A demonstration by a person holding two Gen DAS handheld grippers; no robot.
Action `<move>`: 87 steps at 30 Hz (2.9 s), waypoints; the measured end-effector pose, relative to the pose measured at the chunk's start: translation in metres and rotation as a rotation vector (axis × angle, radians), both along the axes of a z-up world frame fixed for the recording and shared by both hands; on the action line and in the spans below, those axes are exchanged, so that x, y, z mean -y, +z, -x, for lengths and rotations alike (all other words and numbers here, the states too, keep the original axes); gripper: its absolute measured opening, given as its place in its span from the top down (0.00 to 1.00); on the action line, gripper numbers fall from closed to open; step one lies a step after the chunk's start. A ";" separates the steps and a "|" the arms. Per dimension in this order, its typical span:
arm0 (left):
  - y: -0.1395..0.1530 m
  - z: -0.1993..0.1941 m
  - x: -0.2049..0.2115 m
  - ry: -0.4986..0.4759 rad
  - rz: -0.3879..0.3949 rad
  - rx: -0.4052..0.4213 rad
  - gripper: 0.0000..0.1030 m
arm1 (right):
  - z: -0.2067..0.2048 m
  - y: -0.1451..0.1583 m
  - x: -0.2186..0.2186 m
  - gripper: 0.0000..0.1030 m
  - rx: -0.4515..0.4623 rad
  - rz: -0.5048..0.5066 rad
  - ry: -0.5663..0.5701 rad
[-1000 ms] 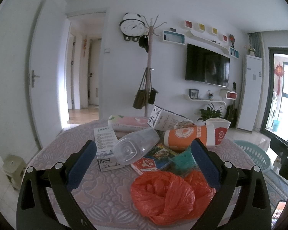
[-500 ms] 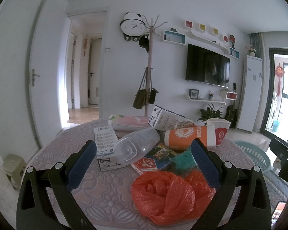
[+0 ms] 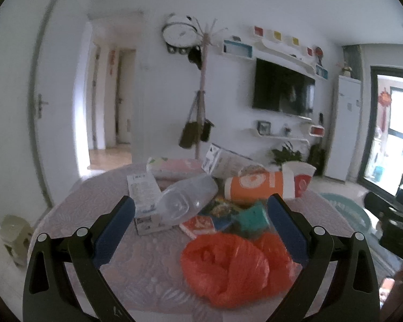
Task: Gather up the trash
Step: 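Grasp the clear plastic bottle with the left tool while the right tool grasps the red bag, then carry the bottle and red bag to the teal basket and release both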
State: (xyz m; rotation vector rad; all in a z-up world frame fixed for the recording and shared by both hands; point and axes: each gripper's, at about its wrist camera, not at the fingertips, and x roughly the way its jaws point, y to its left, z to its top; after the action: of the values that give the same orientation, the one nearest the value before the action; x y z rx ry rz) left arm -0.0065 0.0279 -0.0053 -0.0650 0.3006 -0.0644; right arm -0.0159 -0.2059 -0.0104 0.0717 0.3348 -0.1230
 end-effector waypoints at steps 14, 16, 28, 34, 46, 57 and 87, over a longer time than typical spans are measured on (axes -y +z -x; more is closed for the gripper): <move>0.028 -0.058 -0.068 -0.211 0.114 -0.293 0.08 | -0.015 -0.010 -0.053 0.68 -0.130 0.025 0.234; 0.029 -0.082 -0.065 -0.258 0.147 -0.334 0.10 | -0.017 -0.013 -0.054 0.68 -0.153 0.018 0.246; -0.017 -0.175 -0.011 -0.291 -0.011 -0.601 0.24 | -0.031 -0.020 -0.058 0.43 -0.218 -0.031 0.288; -0.034 -0.182 -0.003 -0.278 -0.043 -0.640 0.45 | -0.047 -0.027 -0.064 0.38 -0.298 -0.069 0.352; -0.027 -0.140 -0.031 -0.265 0.127 -0.526 0.48 | -0.064 -0.037 -0.103 0.21 -0.431 -0.181 0.485; -0.019 -0.081 -0.051 -0.288 0.218 -0.464 0.48 | -0.052 -0.034 -0.114 0.72 -0.433 -0.092 0.523; -0.070 -0.044 -0.011 -0.268 0.200 -0.625 0.45 | -0.016 -0.004 0.000 0.77 -0.274 -0.097 0.321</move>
State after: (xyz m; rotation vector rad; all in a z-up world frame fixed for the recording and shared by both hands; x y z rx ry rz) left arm 0.0379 0.0389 -0.0757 -0.2452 0.9265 -0.3440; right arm 0.0005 -0.2062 -0.0142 0.0962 0.6206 0.2039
